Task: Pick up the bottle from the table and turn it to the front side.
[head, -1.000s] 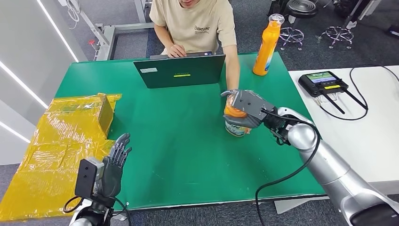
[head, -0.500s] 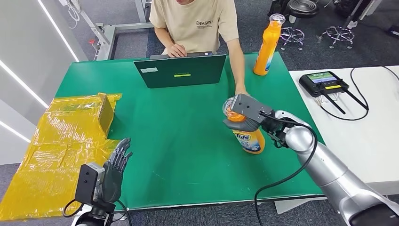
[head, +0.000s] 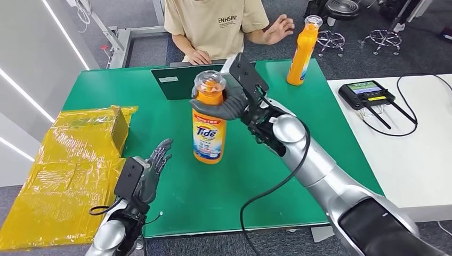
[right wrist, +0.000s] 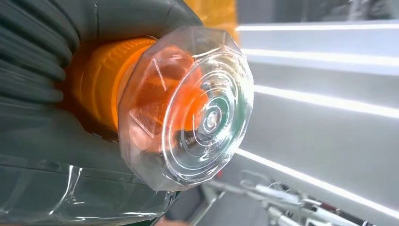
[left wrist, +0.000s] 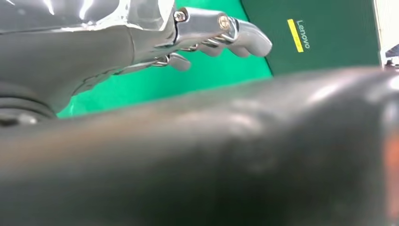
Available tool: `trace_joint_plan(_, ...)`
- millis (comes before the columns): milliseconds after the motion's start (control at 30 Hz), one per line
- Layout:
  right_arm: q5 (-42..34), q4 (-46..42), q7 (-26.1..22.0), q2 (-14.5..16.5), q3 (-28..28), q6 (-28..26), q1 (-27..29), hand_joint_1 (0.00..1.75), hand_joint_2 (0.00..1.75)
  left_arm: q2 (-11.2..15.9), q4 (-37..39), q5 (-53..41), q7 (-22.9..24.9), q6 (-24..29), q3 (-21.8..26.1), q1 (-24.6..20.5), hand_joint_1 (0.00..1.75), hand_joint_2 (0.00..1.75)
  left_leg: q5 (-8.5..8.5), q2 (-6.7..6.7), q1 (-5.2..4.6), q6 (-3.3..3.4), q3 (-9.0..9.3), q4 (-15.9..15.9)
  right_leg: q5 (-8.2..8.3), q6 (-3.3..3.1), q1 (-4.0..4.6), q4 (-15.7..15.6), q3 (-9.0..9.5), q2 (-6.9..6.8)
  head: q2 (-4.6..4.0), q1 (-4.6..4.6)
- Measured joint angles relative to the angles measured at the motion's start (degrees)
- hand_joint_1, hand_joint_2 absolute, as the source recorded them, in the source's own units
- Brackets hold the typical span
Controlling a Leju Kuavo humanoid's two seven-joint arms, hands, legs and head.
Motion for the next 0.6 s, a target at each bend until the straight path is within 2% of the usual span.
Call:
trace_joint_plan(33,-0.52,0.45,-0.23,1.33,0.03,-0.08,-0.15,1.75,1.75,-0.08,1.13,-0.32,-0.18,0.18,-0.40,-0.81,0.00,1.75,0.00,0.01,0.00,0.00,-0.01,0.00,0.00,0.00,-0.01,0.00,-0.01,0.02,0.00,-0.01)
trace_joint_plan(233,-2.71,1.15,-1.30,6.72,-1.00,-0.23,0.72,1.75,1.75,-0.97,4.65,-2.40,-0.61,1.41,-3.05,-3.78,0.00,1.75,-0.02,0.00,0.00,0.01,-0.07,0.01,-0.01,0.01,-0.05,-0.03,-0.09,0.00,0.00,-0.01)
trace_joint_plan(533,-1.29,-2.08,-1.41,8.35,-6.91,-0.72,5.89,1.75,1.75,-2.01,4.88,-4.14,0.46,1.62,-5.77,-5.87,0.00,1.75,-0.01,-0.03,-0.02,0.02,-0.07,0.05,0.02,0.02,-0.04,-0.04,-0.06,-0.04,0.00,0.00)
trace_joint_plan(567,-1.00,-2.46,-1.31,8.40,-7.57,-0.70,6.30,1.75,1.75,-2.20,4.86,-4.33,0.68,1.52,-6.00,-6.11,0.35,1.75,-0.01,-0.03,-0.02,0.02,-0.06,0.06,0.02,0.02,-0.04,-0.04,-0.06,-0.03,0.00,0.00)
trace_joint_plan(600,-0.78,-2.83,-1.19,8.43,-8.19,-0.68,6.65,1.75,1.75,-2.36,4.80,-4.44,0.90,1.42,-6.20,-6.30,0.79,1.75,-0.01,-0.02,-0.02,0.02,-0.06,0.06,0.03,0.01,-0.04,-0.04,-0.06,-0.02,0.00,0.00)
